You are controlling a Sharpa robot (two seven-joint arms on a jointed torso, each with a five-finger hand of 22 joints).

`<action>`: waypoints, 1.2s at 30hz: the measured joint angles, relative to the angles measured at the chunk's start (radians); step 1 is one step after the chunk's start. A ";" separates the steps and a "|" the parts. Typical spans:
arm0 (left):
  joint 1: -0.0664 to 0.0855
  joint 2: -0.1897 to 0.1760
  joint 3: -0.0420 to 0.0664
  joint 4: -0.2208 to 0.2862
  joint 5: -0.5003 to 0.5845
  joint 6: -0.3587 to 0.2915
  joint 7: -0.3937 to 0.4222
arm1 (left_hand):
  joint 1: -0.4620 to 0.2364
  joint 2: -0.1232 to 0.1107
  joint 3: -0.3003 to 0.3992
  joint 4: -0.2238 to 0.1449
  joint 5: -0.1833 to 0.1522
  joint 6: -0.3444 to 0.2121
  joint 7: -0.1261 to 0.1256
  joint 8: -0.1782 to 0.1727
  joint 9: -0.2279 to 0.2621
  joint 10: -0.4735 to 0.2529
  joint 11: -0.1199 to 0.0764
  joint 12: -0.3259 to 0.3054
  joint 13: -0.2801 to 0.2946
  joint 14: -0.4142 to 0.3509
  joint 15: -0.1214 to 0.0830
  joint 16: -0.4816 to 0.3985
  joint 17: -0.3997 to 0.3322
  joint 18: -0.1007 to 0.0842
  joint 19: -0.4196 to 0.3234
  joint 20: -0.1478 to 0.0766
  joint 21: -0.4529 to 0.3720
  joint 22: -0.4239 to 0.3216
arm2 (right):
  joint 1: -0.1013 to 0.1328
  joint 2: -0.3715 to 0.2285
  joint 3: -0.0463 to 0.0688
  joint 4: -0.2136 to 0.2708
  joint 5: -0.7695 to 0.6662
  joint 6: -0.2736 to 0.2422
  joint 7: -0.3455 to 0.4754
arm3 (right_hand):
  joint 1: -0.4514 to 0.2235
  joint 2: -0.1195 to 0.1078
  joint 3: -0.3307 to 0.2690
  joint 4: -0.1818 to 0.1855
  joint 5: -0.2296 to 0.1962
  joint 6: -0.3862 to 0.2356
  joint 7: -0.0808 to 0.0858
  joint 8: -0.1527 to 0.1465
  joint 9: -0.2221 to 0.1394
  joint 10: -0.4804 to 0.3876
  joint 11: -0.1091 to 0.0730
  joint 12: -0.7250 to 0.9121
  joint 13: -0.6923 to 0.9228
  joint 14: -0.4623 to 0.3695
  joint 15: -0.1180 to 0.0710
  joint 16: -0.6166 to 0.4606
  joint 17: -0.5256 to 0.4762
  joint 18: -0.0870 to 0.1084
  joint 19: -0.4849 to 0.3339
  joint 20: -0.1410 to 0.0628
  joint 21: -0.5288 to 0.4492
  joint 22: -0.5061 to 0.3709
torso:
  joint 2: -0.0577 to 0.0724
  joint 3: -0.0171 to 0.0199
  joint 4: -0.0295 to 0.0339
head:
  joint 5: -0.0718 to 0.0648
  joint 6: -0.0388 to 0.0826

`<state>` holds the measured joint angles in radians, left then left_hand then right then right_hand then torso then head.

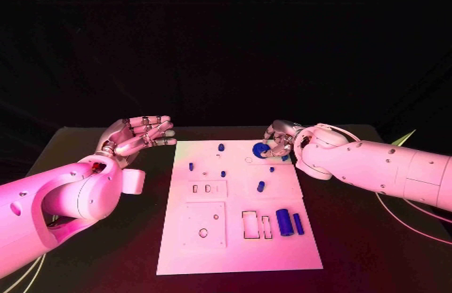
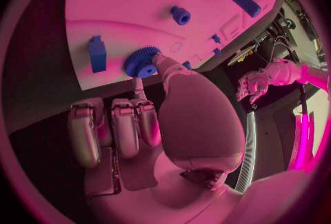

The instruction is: Assemble the parts on the task board

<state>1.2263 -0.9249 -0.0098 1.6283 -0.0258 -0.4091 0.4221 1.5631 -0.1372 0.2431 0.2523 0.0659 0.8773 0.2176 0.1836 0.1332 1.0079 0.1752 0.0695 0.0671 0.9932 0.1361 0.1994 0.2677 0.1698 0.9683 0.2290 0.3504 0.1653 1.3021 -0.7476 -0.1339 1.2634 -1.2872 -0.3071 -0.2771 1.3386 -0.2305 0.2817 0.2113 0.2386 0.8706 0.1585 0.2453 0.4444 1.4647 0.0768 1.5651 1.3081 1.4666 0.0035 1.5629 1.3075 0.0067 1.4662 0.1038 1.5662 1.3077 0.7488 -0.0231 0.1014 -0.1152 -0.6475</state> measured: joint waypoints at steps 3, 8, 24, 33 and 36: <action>0.000 0.000 0.000 0.000 0.000 0.000 0.000 | 0.000 0.000 0.000 0.000 0.000 0.000 0.000 0.000 0.000 0.000 0.000 0.000 0.000 0.000 0.000 0.000 0.000 0.000 0.000 0.000 0.000 0.000 | 0.000 0.002 0.000 0.000 0.000 -0.002 -0.001 | 0.000 0.000 -0.003 0.003 0.000 0.000 0.000 0.000 0.000 0.000 0.000 0.000 0.000 0.000 0.000 0.000 0.000 0.000 0.000 0.000 0.000 0.000 | 0.000 0.0000 -0.0003 | 0.000 -0.001; 0.000 0.000 0.000 0.000 0.000 0.000 -0.001 | 0.000 0.000 0.003 -0.003 0.000 0.000 0.000 0.000 0.000 0.000 0.000 0.000 0.000 0.000 0.000 0.000 0.001 0.000 0.000 0.000 0.000 0.001 | 0.000 0.005 0.000 -0.003 -0.003 -0.004 -0.004 | -0.006 0.006 0.000 0.006 0.007 0.000 0.000 0.000 -0.001 0.000 0.000 0.000 0.000 0.000 0.000 0.000 0.000 0.000 0.000 0.000 0.000 0.000 | 0.000 -0.0001 0.0000 | -0.003 -0.005; 0.000 0.000 0.000 -0.002 0.000 0.001 -0.002 | 0.000 0.000 0.003 -0.003 0.000 0.000 0.000 0.000 0.000 0.000 0.000 0.000 0.000 0.000 0.000 0.000 0.001 0.000 0.000 0.000 0.000 0.001 | -0.002 0.014 -0.001 -0.003 -0.044 -0.017 -0.018 | 0.016 0.016 0.086 -0.014 0.014 0.074 -0.020 0.010 -0.002 0.003 -0.015 0.000 0.000 -0.001 -0.010 0.000 0.000 0.000 0.000 0.000 0.000 0.000 | 0.000 -0.0004 -0.0006 | -0.002 -0.004; 0.000 0.000 0.000 -0.002 0.000 0.002 -0.003 | 0.000 0.000 0.003 -0.003 0.000 0.000 0.000 0.000 0.000 0.000 0.000 0.000 0.000 0.000 0.000 0.000 0.003 0.000 -0.004 -0.004 0.005 0.002 | -0.006 0.011 -0.001 0.019 -0.092 -0.041 -0.022 | 0.023 0.017 0.096 -0.019 0.017 0.077 -0.020 0.013 -0.001 0.000 -0.018 0.000 0.000 0.000 -0.015 0.000 0.000 0.000 0.000 -0.008 0.000 0.000 | 0.000 0.0002 -0.0009 | -0.003 0.000; 0.000 0.000 0.000 -0.003 0.000 0.002 -0.003 | 0.000 0.000 0.003 -0.003 0.000 0.000 0.000 0.000 0.000 0.000 0.000 0.000 0.000 0.000 0.000 0.000 0.003 0.000 -0.004 -0.004 0.005 0.002 | -0.008 0.008 -0.002 0.035 -0.108 -0.058 -0.022 | 0.023 0.017 0.100 -0.019 0.017 0.077 -0.020 0.013 0.000 0.000 -0.018 0.000 0.000 0.000 -0.015 0.000 0.000 0.000 0.000 -0.008 0.000 0.000 | 0.000 0.0003 -0.0010 | -0.002 0.002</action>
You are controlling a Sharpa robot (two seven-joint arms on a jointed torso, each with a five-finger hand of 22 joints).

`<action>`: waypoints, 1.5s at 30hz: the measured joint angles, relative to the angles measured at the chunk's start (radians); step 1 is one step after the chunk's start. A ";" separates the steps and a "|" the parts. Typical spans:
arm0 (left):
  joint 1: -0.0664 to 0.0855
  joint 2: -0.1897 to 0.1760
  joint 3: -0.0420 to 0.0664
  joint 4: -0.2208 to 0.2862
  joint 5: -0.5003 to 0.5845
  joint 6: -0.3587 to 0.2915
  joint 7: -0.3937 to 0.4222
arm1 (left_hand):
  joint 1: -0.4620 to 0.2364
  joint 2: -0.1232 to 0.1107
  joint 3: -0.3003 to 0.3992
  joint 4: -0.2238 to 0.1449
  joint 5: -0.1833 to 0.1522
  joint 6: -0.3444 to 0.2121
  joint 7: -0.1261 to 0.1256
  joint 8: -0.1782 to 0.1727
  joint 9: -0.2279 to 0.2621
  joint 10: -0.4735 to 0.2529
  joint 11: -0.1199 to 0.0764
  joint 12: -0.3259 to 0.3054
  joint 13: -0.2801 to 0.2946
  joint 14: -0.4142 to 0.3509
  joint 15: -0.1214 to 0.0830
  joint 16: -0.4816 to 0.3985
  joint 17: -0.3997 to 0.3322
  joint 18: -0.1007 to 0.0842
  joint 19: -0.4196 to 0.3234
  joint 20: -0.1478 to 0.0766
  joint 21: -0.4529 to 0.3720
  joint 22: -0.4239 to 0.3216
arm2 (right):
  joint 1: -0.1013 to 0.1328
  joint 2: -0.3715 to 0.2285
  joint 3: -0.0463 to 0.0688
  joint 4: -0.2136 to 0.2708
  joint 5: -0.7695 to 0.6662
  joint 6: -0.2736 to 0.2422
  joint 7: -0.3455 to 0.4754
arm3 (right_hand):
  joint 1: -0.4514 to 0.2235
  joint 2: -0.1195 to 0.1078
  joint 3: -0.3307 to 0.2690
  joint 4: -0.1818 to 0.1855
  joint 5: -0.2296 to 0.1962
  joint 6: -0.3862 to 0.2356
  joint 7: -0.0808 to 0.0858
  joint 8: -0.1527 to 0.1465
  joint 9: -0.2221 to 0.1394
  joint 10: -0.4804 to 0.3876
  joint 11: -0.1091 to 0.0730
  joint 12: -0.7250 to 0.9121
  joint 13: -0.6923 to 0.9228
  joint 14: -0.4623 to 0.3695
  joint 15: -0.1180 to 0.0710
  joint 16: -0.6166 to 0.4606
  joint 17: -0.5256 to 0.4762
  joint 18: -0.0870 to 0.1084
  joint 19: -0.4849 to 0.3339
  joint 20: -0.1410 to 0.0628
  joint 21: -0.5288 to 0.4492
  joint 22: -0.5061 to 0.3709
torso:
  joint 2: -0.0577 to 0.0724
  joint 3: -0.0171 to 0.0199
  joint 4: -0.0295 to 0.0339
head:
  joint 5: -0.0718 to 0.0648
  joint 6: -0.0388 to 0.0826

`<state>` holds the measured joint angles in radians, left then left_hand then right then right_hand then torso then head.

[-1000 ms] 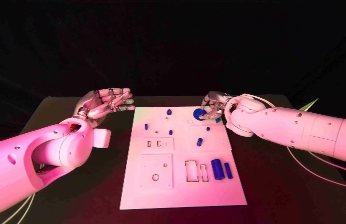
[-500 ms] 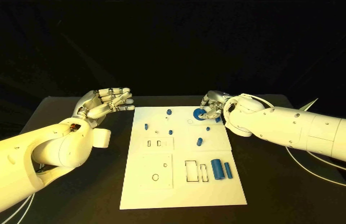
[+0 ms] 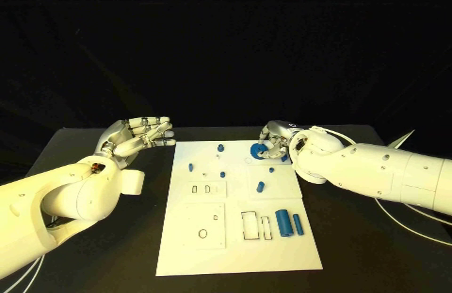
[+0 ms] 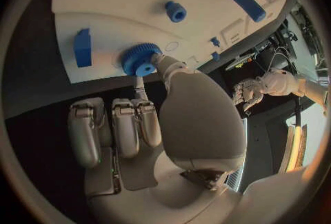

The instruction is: Assemble the parts on the task board

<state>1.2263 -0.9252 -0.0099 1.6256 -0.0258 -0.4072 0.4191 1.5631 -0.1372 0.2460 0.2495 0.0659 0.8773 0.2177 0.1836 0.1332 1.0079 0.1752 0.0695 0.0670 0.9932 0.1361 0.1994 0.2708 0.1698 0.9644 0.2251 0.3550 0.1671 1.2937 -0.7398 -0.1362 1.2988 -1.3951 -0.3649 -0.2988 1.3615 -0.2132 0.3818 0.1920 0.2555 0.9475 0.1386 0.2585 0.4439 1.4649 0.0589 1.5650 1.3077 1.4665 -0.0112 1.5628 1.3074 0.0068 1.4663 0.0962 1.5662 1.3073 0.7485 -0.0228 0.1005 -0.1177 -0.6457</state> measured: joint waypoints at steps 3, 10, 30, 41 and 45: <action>0.000 0.000 0.000 -0.001 0.000 0.000 0.000 | 0.000 0.000 0.000 0.000 0.000 0.000 0.000 0.000 0.000 0.000 0.000 0.000 0.000 0.000 0.000 0.000 0.000 0.000 0.000 0.000 0.000 0.000 | -0.001 -0.003 0.000 0.021 -0.016 -0.024 0.001 | 0.000 0.000 0.003 0.002 0.000 0.000 0.000 0.000 0.000 0.000 0.000 0.000 0.000 0.000 0.000 0.000 0.000 0.000 0.000 0.000 0.000 0.000 | 0.000 0.0005 -0.0003 | 0.000 0.003; 0.000 0.002 0.000 -0.003 0.000 0.001 -0.001 | 0.000 0.000 0.000 0.000 0.000 0.000 0.000 0.000 0.000 0.000 0.000 0.000 0.000 0.000 0.000 0.000 0.000 0.000 0.000 0.000 0.000 0.000 | 0.004 -0.009 0.001 0.073 -0.054 -0.080 0.002 | 0.000 0.000 0.009 0.001 -0.001 0.000 0.000 -0.002 0.001 0.004 -0.004 0.000 0.000 0.000 0.000 0.000 0.000 0.000 0.000 0.000 0.000 0.001 | -0.001 0.0005 -0.0010 | 0.002 0.008; 0.000 0.010 0.000 -0.007 0.000 0.003 -0.001 | 0.000 0.000 0.000 0.000 0.000 0.000 0.000 0.000 0.000 0.000 0.000 0.000 0.000 0.000 0.000 0.000 0.003 0.000 0.000 0.000 0.000 0.001 | 0.001 0.114 -0.001 0.119 -0.182 -0.137 -0.005 | 0.000 0.000 0.016 0.000 0.000 0.004 0.004 0.000 0.002 0.004 -0.004 0.000 0.000 0.000 0.000 0.000 0.000 0.000 0.000 0.000 0.000 0.001 | 0.001 -0.0020 0.0034 | 0.010 0.013; 0.000 0.016 0.000 -0.009 0.000 0.004 -0.001 | 0.000 0.000 0.000 0.000 0.000 0.000 0.000 0.000 0.000 0.000 0.000 0.000 0.000 0.000 0.000 0.000 0.003 0.000 0.000 0.000 0.000 0.001 | -0.022 0.166 -0.005 0.063 -0.198 -0.133 -0.009 | 0.004 -0.005 0.019 -0.003 0.000 0.004 0.003 -0.001 0.004 0.004 -0.004 0.000 0.000 0.000 0.000 0.000 0.001 0.000 0.000 0.000 0.000 0.000 | 0.002 -0.0003 0.0026 | 0.018 0.006; 0.000 0.017 0.000 -0.010 0.000 0.005 -0.001 | 0.000 0.000 0.000 0.000 0.000 0.000 0.000 0.000 0.000 0.000 0.000 0.000 0.000 0.000 0.000 0.000 0.003 0.000 0.000 0.000 0.000 0.002 | -0.028 0.174 -0.006 0.048 -0.199 -0.127 -0.010 | 0.004 -0.005 0.023 0.001 0.000 0.003 0.003 -0.002 0.004 0.004 -0.004 0.000 0.000 0.000 0.000 0.000 0.001 0.000 0.000 0.000 0.000 0.000 | 0.003 0.0005 0.0022 | 0.019 0.002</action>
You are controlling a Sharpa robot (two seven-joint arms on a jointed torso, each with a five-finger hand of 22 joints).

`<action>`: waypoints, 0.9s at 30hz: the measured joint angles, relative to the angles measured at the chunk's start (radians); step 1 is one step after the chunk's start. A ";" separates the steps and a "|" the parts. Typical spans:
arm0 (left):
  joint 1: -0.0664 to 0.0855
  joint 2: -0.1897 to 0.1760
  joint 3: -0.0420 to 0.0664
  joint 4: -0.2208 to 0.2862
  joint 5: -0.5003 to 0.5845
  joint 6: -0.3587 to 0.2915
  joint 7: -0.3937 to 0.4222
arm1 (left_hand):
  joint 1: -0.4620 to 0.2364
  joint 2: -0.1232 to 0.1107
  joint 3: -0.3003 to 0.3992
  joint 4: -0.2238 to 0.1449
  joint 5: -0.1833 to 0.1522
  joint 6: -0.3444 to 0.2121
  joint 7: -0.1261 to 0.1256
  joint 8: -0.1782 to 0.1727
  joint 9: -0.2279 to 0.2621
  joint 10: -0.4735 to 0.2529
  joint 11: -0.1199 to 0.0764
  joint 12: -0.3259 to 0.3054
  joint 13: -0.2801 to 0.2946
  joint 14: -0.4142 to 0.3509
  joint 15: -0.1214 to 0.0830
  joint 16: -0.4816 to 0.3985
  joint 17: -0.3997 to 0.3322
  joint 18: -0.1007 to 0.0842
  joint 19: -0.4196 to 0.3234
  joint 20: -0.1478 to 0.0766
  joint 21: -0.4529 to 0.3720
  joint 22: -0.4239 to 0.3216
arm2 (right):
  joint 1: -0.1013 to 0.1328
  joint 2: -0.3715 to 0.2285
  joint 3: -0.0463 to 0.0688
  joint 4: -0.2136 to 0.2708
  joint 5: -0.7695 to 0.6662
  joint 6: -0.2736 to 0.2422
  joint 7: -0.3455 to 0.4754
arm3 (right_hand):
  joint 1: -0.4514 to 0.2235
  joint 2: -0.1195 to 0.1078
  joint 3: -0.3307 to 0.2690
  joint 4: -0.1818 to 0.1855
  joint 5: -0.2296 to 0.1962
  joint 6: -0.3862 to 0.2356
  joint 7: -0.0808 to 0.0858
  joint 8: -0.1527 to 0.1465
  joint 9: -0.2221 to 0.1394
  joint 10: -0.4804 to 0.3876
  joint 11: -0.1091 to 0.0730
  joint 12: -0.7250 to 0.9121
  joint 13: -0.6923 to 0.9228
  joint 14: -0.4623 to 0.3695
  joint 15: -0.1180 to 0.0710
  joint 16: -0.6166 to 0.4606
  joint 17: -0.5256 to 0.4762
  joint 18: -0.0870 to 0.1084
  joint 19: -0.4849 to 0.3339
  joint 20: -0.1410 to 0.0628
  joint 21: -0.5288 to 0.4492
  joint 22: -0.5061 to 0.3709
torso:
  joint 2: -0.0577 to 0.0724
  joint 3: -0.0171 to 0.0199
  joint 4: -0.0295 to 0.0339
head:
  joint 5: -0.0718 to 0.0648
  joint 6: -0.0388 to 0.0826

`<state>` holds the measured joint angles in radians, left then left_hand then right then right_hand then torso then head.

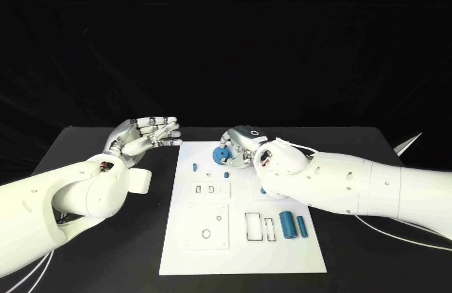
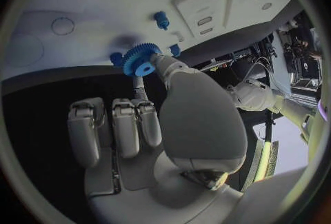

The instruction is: Assemble the parts on the task board

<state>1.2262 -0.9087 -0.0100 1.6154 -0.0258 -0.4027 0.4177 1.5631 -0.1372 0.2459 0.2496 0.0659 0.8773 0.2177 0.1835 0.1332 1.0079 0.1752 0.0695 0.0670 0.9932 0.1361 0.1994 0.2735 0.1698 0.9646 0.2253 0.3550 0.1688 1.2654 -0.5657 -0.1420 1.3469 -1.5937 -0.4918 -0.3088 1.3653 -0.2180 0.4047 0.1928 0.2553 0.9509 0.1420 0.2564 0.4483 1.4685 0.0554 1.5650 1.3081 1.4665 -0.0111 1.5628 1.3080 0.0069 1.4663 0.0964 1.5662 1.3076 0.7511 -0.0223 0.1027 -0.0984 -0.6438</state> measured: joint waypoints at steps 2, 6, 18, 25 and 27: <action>0.000 0.000 0.000 0.000 0.000 0.000 0.000 | 0.000 0.000 0.000 0.000 0.000 0.000 0.000 0.000 0.000 0.000 0.000 0.000 0.000 0.000 0.000 0.000 0.000 0.000 0.000 0.000 0.000 0.000 | -0.002 0.003 0.000 -0.007 0.000 0.003 -0.001 | 0.001 -0.001 0.000 0.000 0.000 0.000 0.000 -0.002 0.000 0.000 0.000 0.000 0.000 0.000 0.000 0.000 0.000 0.000 0.000 0.000 0.000 0.000 | 0.000 0.0002 0.0000 | 0.001 -0.002; 0.000 0.001 0.000 -0.001 0.000 0.000 0.000 | 0.000 0.000 0.000 0.000 0.000 0.000 0.000 0.000 0.000 0.000 0.000 0.000 0.000 0.000 0.000 0.000 0.000 0.000 0.000 0.000 0.000 0.000 | -0.006 0.010 -0.001 -0.016 0.000 0.010 -0.002 | 0.000 -0.001 0.000 0.000 0.000 0.000 0.000 -0.003 0.000 0.000 0.000 0.000 0.000 0.000 0.000 0.000 0.000 0.000 0.000 0.000 0.000 0.000 | 0.000 0.0005 -0.0007 | 0.002 -0.005; 0.000 0.003 0.000 -0.002 0.000 0.001 0.000 | 0.000 0.000 0.000 0.000 0.000 0.000 0.000 0.000 0.000 0.000 0.000 0.000 0.000 0.000 0.000 0.000 0.000 0.000 0.000 0.000 0.000 0.000 | -0.007 0.031 0.000 -0.040 0.000 0.020 -0.006 | -0.028 -0.015 0.016 -0.001 0.000 -0.005 -0.004 -0.027 -0.007 0.000 0.000 0.000 0.000 0.000 0.000 0.000 0.000 0.000 0.000 0.000 0.000 0.000 | -0.001 -0.0006 -0.0022 | 0.003 -0.004; 0.000 0.002 0.000 -0.002 0.000 0.001 -0.001 | 0.000 0.000 0.000 0.000 0.000 0.000 0.000 0.000 0.000 0.000 0.000 0.000 0.000 0.000 0.000 0.000 0.000 0.000 0.000 0.000 0.000 0.000 | -0.007 0.040 -0.001 -0.052 -0.001 0.022 -0.009 | -0.049 -0.016 0.022 0.000 0.001 -0.051 0.019 -0.069 -0.021 -0.004 0.015 0.000 0.000 0.000 0.007 0.000 0.000 0.000 0.000 0.000 0.000 0.000 | -0.001 -0.0007 -0.0018 | 0.000 -0.005; 0.000 0.002 0.000 -0.002 0.000 0.002 -0.001 | 0.000 0.000 0.000 0.000 0.000 0.000 0.000 0.000 0.000 0.000 0.000 0.000 0.000 0.000 0.000 0.000 0.000 0.000 0.000 0.000 0.000 0.000 | -0.007 0.041 -0.001 -0.055 -0.001 0.023 -0.009 | -0.053 -0.020 0.022 0.000 0.001 -0.055 0.023 -0.075 -0.023 -0.002 0.016 0.000 0.000 0.000 0.007 0.000 0.000 0.000 0.000 0.000 0.000 0.000 | -0.002 -0.0009 -0.0015 | 0.000 -0.004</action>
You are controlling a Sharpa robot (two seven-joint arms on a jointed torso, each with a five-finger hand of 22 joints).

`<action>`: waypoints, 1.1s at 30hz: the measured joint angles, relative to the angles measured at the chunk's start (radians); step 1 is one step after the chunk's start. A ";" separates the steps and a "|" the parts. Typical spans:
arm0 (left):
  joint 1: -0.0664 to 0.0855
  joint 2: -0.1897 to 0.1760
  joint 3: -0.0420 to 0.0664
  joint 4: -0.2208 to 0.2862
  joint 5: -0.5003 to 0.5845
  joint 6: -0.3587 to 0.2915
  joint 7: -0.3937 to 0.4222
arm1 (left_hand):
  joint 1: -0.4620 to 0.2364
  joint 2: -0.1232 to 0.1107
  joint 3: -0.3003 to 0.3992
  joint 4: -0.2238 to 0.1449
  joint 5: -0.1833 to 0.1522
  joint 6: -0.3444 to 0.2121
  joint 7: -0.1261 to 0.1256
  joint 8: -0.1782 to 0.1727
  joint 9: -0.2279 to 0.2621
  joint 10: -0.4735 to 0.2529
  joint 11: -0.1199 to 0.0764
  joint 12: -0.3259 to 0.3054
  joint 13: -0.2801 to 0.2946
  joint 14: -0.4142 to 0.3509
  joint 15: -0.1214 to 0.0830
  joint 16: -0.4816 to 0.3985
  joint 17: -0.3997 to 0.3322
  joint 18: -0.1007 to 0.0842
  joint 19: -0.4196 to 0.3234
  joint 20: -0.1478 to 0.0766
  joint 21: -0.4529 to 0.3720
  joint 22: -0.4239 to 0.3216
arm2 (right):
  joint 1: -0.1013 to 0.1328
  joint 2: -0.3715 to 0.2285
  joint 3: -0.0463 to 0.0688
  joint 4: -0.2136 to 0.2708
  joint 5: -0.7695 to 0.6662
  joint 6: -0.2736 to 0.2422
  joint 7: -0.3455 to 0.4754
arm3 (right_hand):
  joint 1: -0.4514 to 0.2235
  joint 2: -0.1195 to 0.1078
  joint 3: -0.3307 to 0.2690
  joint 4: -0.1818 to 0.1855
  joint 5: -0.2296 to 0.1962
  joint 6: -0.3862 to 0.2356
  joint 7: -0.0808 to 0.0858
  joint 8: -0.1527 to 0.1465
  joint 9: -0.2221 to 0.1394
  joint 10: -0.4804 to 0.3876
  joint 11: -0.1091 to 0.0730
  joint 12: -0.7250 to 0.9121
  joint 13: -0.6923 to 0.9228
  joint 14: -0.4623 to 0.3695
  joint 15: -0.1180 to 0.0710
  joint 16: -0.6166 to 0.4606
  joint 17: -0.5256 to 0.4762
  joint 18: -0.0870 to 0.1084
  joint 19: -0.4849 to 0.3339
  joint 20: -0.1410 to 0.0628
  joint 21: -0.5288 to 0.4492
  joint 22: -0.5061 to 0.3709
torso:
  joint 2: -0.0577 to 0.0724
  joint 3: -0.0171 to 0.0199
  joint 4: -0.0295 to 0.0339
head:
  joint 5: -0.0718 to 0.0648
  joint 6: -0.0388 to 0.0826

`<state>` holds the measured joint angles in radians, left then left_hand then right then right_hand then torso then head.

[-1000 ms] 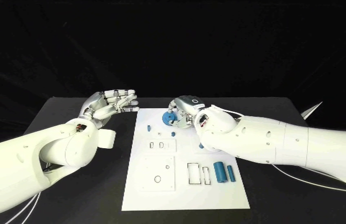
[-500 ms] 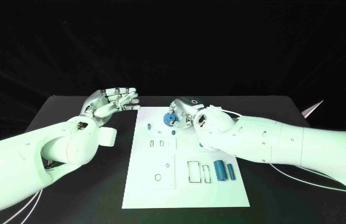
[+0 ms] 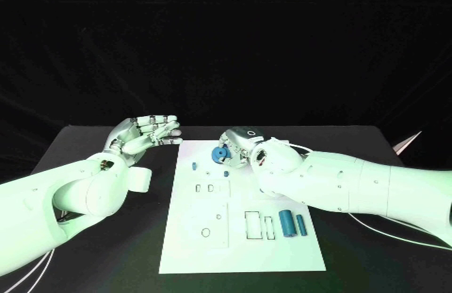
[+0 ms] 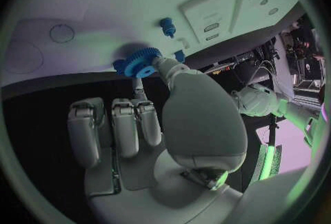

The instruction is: Assemble the parts on the task board

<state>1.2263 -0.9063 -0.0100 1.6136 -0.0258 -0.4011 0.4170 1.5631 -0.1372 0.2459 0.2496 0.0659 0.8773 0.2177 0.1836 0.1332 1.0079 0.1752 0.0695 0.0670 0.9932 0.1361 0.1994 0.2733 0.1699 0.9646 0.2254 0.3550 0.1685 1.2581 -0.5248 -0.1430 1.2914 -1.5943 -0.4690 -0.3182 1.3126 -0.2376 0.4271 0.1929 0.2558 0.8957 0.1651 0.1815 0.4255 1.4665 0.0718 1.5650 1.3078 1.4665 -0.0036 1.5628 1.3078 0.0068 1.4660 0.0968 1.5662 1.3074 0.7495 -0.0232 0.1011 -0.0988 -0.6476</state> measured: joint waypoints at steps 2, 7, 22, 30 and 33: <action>0.000 0.000 0.000 0.000 0.000 0.000 0.000 | 0.000 0.000 0.000 0.000 0.000 0.000 0.000 0.000 0.000 0.000 0.000 0.000 0.000 0.000 0.000 0.000 0.000 0.000 0.000 0.000 0.000 0.000 | 0.000 0.001 0.000 -0.003 0.000 0.001 -0.001 | -0.002 -0.002 0.000 0.000 0.000 -0.002 -0.002 0.000 -0.001 0.000 0.000 0.000 0.000 0.000 0.000 0.000 0.000 0.000 -0.001 0.006 0.000 0.000 | 0.000 -0.0002 0.0002 | 0.001 0.000; 0.000 0.000 0.000 -0.001 0.000 0.000 0.000 | 0.000 0.000 0.000 0.000 0.000 0.000 0.000 0.000 0.000 0.000 0.000 0.000 0.000 0.000 0.000 0.000 0.000 0.000 0.000 0.000 0.000 0.000 | 0.000 0.004 0.000 -0.008 0.002 0.005 -0.002 | -0.002 -0.002 0.000 0.000 0.000 -0.007 0.000 -0.004 -0.001 0.000 0.000 0.000 0.000 -0.001 0.006 0.000 0.000 0.000 0.000 0.007 0.000 0.000 | 0.000 0.0000 0.0001 | 0.004 0.000; 0.000 0.003 0.000 -0.004 0.000 0.001 -0.001 | 0.000 0.000 0.000 0.000 0.000 0.000 0.000 0.000 0.000 0.000 0.000 0.000 0.000 0.000 0.000 0.000 0.000 0.000 0.000 0.000 0.000 0.000 | 0.000 0.000 0.000 -0.009 0.017 0.036 -0.002 | -0.031 -0.004 -0.027 0.021 0.000 -0.007 0.000 -0.014 -0.002 -0.001 0.006 -0.004 0.000 0.000 0.007 0.000 0.000 0.000 0.000 0.007 0.000 0.001 | 0.000 0.0008 -0.0007 | 0.004 0.004; 0.000 0.004 0.000 -0.007 0.000 0.002 -0.002 | 0.000 0.000 0.003 -0.003 0.000 0.000 0.000 0.004 0.000 0.000 0.000 0.000 0.000 -0.004 -0.004 -0.005 0.006 0.000 0.000 0.000 0.007 0.003 | 0.000 -0.008 0.000 -0.005 0.050 0.063 0.001 | -0.114 0.015 -0.103 0.092 0.000 -0.006 -0.001 -0.032 0.002 -0.001 0.006 -0.004 0.000 0.000 0.007 0.000 0.000 0.000 -0.003 0.011 0.000 0.001 | 0.000 0.0015 -0.0010 | 0.009 0.005; 0.000 0.004 0.000 -0.007 0.000 0.002 -0.002 | 0.000 0.000 0.003 -0.003 0.000 0.000 0.000 0.004 0.000 0.000 0.000 0.000 0.000 -0.004 -0.004 -0.005 0.006 0.000 0.000 0.000 0.007 0.003 | 0.000 -0.010 0.000 -0.007 0.064 0.073 0.001 | -0.135 0.026 -0.118 0.098 0.000 -0.004 -0.004 -0.032 0.004 -0.001 0.006 -0.004 0.000 0.000 0.007 0.000 0.000 0.000 -0.003 0.011 0.000 0.001 | 0.000 0.0015 -0.0014 | 0.009 0.005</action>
<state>1.2263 -0.9022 -0.0100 1.6062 -0.0258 -0.3995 0.4150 1.5631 -0.1372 0.2486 0.2469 0.0659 0.8773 0.2177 0.1877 0.1331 1.0079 0.1752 0.0695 0.0671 0.9895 0.1324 0.1946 0.2788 0.1699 0.9647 0.2254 0.3621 0.1718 1.2584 -0.5347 -0.1431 1.2845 -1.5307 -0.3964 -0.3175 1.1778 -0.2119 0.3092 0.2911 0.2556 0.8921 0.1615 0.1492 0.4296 1.4658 0.0780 1.5609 1.3075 1.4665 0.0035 1.5628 1.3076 0.0068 1.4626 0.1075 1.5662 1.3080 0.7495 -0.0217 0.0997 -0.0900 -0.6431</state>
